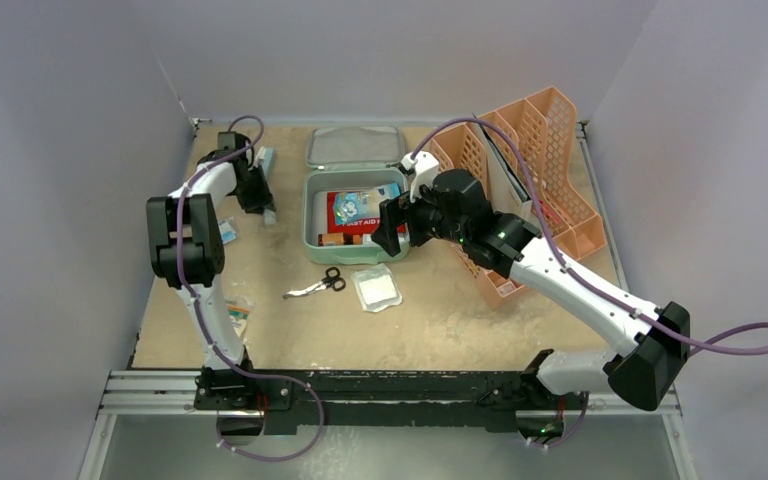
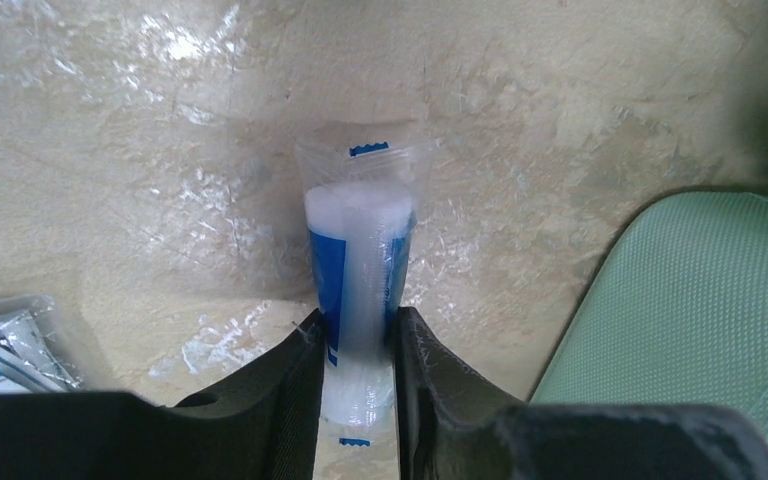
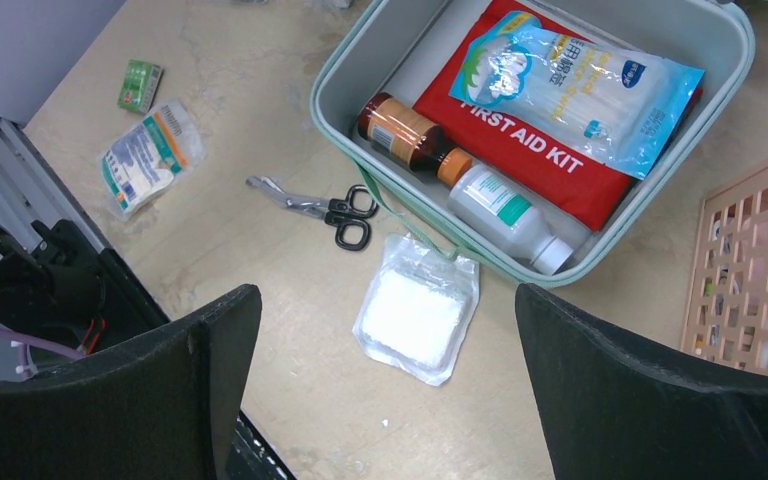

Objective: Organize the medicine kit
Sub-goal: Pick up the medical item at the center of the board, then place the medical item at the medicine box.

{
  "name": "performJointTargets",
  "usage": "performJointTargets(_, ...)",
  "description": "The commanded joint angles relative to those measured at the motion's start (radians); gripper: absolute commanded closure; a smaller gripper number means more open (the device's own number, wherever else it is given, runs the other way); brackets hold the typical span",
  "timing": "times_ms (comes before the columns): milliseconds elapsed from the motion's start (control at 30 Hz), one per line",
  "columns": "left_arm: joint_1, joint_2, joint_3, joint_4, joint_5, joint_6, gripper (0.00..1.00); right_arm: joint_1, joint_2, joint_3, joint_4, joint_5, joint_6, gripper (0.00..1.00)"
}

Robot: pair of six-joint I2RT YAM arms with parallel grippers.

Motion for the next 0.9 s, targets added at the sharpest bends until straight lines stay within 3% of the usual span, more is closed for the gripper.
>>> performJointTargets(0,0.000,-0.089,0.015,-0.039,0.044,-0.016,0.75,0.003,-0.021,0.002,0.028,-0.010,-0.004,0.01)
performJointTargets(233,-0.030,-0.281,-0.046,-0.002,0.094,-0.061,0.75,0.003,-0.035,-0.002,0.031,0.008,-0.001,0.01)
performJointTargets(467,-0.171,-0.376,-0.072,0.016,0.057,-0.097,0.75,0.003,-0.050,-0.011,0.046,0.043,0.001,0.01)
performJointTargets(700,-0.327,-0.347,-0.089,0.066,-0.009,-0.117,0.76,0.003,-0.070,-0.034,0.068,0.050,0.000,0.01)
performJointTargets(867,-0.371,-0.245,-0.039,0.049,-0.065,-0.084,0.77,0.003,-0.063,-0.021,0.046,0.045,-0.010,0.01)
